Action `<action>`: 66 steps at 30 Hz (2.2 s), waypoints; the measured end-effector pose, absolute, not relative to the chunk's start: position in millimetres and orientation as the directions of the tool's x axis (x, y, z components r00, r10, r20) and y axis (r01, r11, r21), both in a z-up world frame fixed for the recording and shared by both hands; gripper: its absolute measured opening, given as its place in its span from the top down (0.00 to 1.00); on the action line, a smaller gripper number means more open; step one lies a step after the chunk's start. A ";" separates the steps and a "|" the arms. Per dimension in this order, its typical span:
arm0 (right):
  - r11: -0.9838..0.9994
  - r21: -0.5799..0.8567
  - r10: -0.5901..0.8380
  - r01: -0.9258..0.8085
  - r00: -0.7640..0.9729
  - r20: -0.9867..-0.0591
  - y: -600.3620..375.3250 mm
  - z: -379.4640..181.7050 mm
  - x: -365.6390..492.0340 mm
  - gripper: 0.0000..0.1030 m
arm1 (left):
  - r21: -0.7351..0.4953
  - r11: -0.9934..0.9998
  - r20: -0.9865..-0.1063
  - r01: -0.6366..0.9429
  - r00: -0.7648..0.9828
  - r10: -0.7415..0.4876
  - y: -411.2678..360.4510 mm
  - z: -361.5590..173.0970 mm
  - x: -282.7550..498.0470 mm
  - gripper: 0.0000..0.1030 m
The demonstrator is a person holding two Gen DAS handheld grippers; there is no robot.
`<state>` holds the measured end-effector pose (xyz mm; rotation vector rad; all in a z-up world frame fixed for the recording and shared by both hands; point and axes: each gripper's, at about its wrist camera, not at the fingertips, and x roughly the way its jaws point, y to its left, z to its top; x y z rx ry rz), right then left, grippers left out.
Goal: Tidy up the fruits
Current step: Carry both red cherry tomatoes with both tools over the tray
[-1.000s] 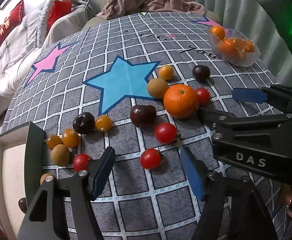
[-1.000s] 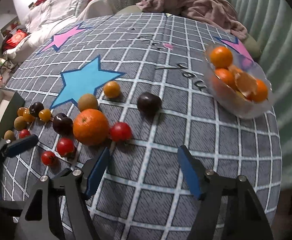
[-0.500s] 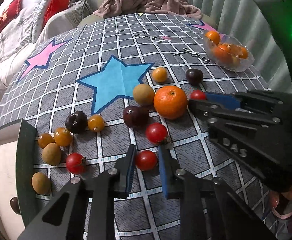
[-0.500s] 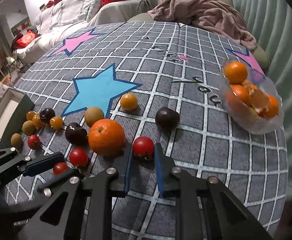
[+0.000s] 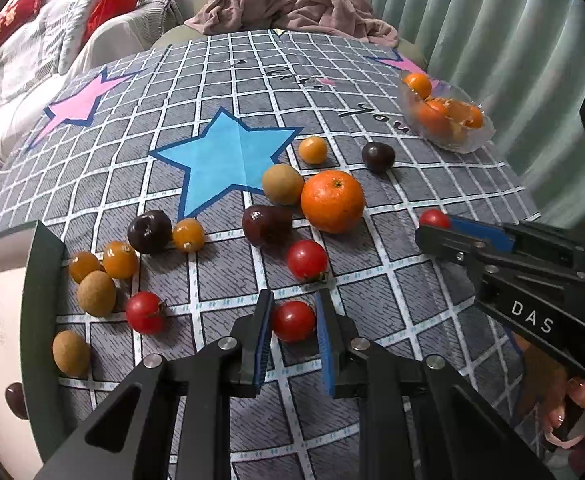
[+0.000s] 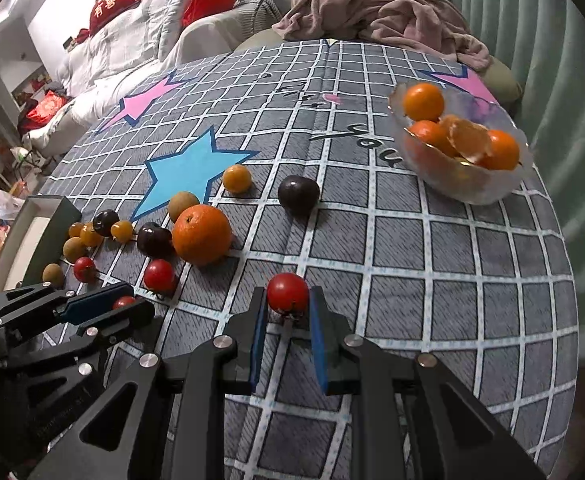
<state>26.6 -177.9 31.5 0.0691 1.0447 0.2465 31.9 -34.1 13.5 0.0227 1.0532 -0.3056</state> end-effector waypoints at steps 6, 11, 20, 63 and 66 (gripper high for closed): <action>0.966 0.205 0.256 -0.158 0.470 -0.845 -180.1 34.9 16.8 0.78 | -0.136 0.957 -0.852 0.258 0.462 -0.246 -25.5 18.2 21.2 0.78; 0.964 0.214 0.264 -0.159 0.462 -0.846 -177.3 38.5 5.4 0.78 | -0.130 0.957 -0.852 0.261 0.465 -0.242 -22.6 24.3 9.8 0.78; 0.964 0.197 0.259 -0.178 0.464 -0.847 -162.5 54.3 -13.7 0.78 | -0.114 0.961 -0.849 0.250 0.478 -0.225 -7.1 40.5 -11.9 0.78; 0.809 0.177 0.428 -0.561 0.354 -0.832 113.7 124.2 -22.8 0.78 | -0.021 0.994 -0.851 -0.106 0.524 0.038 229.9 52.5 -51.8 0.78; 0.814 0.196 0.430 -0.546 0.342 -0.835 123.7 122.2 -9.5 0.78 | -0.004 0.994 -0.856 -0.111 0.514 0.054 237.3 48.7 -45.9 0.78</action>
